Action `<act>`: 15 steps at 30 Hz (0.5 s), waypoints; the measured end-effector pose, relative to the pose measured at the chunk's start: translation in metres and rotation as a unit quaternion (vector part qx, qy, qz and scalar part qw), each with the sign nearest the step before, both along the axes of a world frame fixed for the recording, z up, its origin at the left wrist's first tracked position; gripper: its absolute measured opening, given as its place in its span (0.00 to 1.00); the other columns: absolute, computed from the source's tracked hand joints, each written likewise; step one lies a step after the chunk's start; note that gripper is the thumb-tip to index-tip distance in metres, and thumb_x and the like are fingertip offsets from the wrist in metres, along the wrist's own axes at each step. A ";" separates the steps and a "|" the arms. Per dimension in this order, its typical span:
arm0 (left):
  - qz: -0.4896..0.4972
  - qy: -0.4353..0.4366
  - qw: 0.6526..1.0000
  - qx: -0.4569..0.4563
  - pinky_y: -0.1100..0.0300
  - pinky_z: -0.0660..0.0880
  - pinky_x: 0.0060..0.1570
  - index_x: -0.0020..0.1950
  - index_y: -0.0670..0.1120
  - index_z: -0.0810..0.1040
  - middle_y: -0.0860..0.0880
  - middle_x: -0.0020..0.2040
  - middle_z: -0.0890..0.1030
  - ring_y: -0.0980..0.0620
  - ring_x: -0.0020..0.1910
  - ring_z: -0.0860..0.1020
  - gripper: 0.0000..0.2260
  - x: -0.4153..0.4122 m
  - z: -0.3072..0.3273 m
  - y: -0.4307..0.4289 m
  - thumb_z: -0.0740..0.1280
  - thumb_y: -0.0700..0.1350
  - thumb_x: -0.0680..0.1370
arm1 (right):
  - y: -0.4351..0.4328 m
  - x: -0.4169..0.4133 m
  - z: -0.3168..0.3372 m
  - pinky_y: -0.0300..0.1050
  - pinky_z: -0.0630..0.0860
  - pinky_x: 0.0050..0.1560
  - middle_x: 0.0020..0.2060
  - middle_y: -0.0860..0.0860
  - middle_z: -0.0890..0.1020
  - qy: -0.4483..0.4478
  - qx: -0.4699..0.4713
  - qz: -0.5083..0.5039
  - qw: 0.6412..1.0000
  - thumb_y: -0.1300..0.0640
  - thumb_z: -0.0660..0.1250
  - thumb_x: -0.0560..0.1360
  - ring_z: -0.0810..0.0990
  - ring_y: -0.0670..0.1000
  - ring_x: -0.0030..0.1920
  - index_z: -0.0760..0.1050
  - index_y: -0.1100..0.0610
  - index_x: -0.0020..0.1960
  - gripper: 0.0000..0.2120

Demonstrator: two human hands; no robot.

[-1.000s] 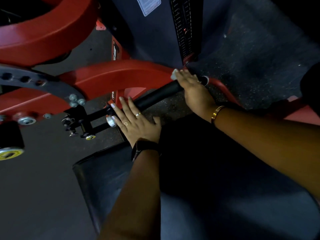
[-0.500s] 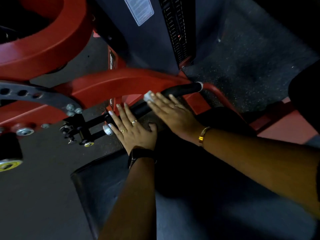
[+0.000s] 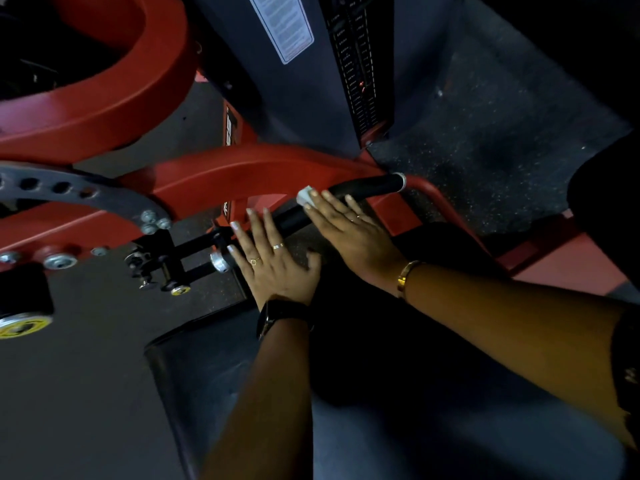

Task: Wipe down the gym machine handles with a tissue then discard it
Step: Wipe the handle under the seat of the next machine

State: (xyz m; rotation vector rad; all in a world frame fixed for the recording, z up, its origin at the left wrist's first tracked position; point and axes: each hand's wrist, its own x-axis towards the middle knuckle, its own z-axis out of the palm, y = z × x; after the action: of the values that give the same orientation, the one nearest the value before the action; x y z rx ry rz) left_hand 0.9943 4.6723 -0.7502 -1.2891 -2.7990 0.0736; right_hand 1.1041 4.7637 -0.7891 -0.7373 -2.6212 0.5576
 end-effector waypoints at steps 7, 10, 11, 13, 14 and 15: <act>-0.039 -0.007 0.999 -0.029 0.47 0.33 0.73 0.79 0.41 0.47 0.42 0.79 0.49 0.41 0.77 0.42 0.45 0.013 -0.003 0.014 0.57 0.59 0.68 | 0.050 0.003 0.003 0.55 0.55 0.74 0.72 0.58 0.65 -0.008 -0.259 -0.168 0.951 0.72 0.60 0.73 0.59 0.59 0.74 0.63 0.60 0.74 0.30; -0.063 -0.009 0.996 -0.054 0.47 0.34 0.74 0.78 0.41 0.40 0.41 0.79 0.46 0.42 0.78 0.41 0.45 0.014 -0.004 0.018 0.56 0.58 0.69 | 0.062 -0.020 0.029 0.55 0.49 0.75 0.65 0.53 0.71 -0.087 -0.243 -0.102 0.961 0.63 0.63 0.73 0.65 0.56 0.69 0.69 0.52 0.70 0.25; -0.061 -0.011 0.996 -0.061 0.48 0.34 0.74 0.78 0.41 0.37 0.41 0.79 0.44 0.42 0.78 0.40 0.45 0.014 -0.005 0.018 0.57 0.58 0.70 | 0.062 -0.028 0.037 0.58 0.47 0.75 0.64 0.50 0.71 -0.120 -0.230 -0.056 0.964 0.62 0.63 0.74 0.66 0.55 0.68 0.69 0.49 0.69 0.25; -0.059 -0.013 0.996 -0.061 0.48 0.35 0.74 0.77 0.41 0.36 0.42 0.79 0.44 0.42 0.78 0.41 0.45 0.015 -0.003 0.018 0.58 0.57 0.70 | 0.061 -0.034 0.048 0.65 0.42 0.73 0.63 0.47 0.70 -0.164 -0.224 0.016 0.961 0.62 0.62 0.74 0.65 0.52 0.68 0.68 0.47 0.70 0.25; -0.060 -0.013 0.997 -0.056 0.48 0.35 0.75 0.77 0.41 0.36 0.42 0.79 0.45 0.42 0.78 0.41 0.45 0.015 -0.002 0.018 0.59 0.57 0.70 | 0.063 -0.032 0.050 0.65 0.41 0.73 0.62 0.46 0.70 -0.171 -0.213 0.037 0.961 0.63 0.61 0.74 0.65 0.51 0.68 0.67 0.46 0.70 0.26; -0.060 -0.015 0.996 -0.058 0.48 0.35 0.75 0.77 0.42 0.35 0.42 0.79 0.44 0.43 0.78 0.41 0.46 0.016 -0.002 0.019 0.60 0.57 0.70 | 0.067 -0.027 0.050 0.64 0.39 0.73 0.61 0.46 0.71 -0.175 -0.194 0.052 0.964 0.64 0.61 0.73 0.66 0.51 0.67 0.67 0.46 0.70 0.27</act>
State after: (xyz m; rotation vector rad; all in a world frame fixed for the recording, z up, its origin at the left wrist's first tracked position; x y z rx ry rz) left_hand 1.0100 4.6911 -0.7519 -1.4933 -2.7717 0.2159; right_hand 1.0772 4.8310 -0.7394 -0.8854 -2.9242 1.0826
